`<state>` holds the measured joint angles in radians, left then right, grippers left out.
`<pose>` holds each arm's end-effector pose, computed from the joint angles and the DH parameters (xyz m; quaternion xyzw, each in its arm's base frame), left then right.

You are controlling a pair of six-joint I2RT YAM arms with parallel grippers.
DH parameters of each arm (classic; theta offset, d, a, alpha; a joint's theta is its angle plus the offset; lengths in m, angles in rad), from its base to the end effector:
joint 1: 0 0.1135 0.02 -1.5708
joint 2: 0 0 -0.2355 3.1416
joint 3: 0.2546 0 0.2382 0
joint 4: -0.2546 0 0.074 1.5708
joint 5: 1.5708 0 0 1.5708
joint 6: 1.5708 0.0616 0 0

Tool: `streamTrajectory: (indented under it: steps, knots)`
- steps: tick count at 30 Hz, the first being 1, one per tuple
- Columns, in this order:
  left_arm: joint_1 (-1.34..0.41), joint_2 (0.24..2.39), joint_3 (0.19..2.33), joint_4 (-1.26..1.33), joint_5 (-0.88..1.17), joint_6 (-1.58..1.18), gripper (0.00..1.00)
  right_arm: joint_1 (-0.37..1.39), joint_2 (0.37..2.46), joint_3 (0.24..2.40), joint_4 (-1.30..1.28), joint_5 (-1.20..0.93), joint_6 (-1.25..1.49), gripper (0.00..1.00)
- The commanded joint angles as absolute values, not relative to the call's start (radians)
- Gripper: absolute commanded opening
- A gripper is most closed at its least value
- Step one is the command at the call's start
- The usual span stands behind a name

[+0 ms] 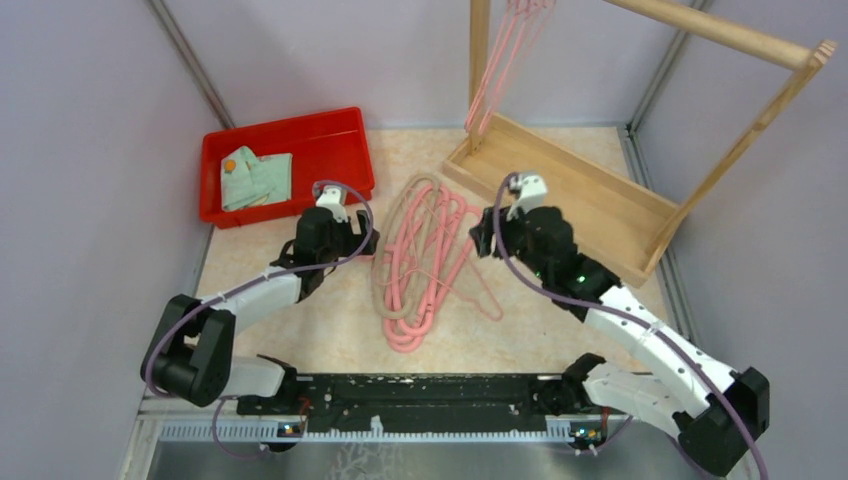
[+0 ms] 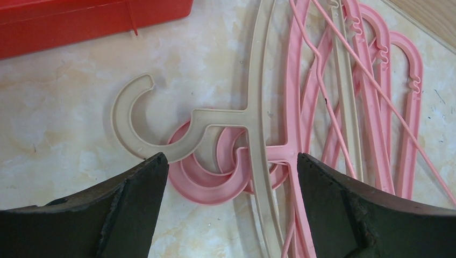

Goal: Organize the hangers

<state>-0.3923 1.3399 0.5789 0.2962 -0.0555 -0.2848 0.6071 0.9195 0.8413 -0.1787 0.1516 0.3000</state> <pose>0.2744 -0.1098 0.1665 0.0312 0.8502 -0.1521 0.5031 0.2042 0.1305 0.3083 -0.0751 0.7874 0.2129 0.5737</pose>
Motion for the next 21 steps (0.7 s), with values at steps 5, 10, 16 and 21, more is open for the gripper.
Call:
streamTrajectory:
  steps: [5, 10, 16, 21]
  knots:
    - [-0.392, 1.354, 0.590, 0.335, -0.060, -0.296, 0.94, 0.813, 1.072, 0.695, -0.120, 0.044, 0.277, 0.59]
    - [-0.392, 1.357, 0.585, 0.340, -0.049, -0.300, 0.94, 0.816, 1.201, 0.657, -0.046, -0.057, 0.224, 0.59]
    - [-0.392, 1.366, 0.579, 0.355, -0.040, -0.307, 0.94, 0.816, 1.321, 0.653, -0.009, -0.041, 0.188, 0.58]
    - [-0.391, 1.371, 0.579, 0.357, -0.034, -0.308, 0.94, 0.816, 1.408, 0.655, 0.015, -0.023, 0.177, 0.56]
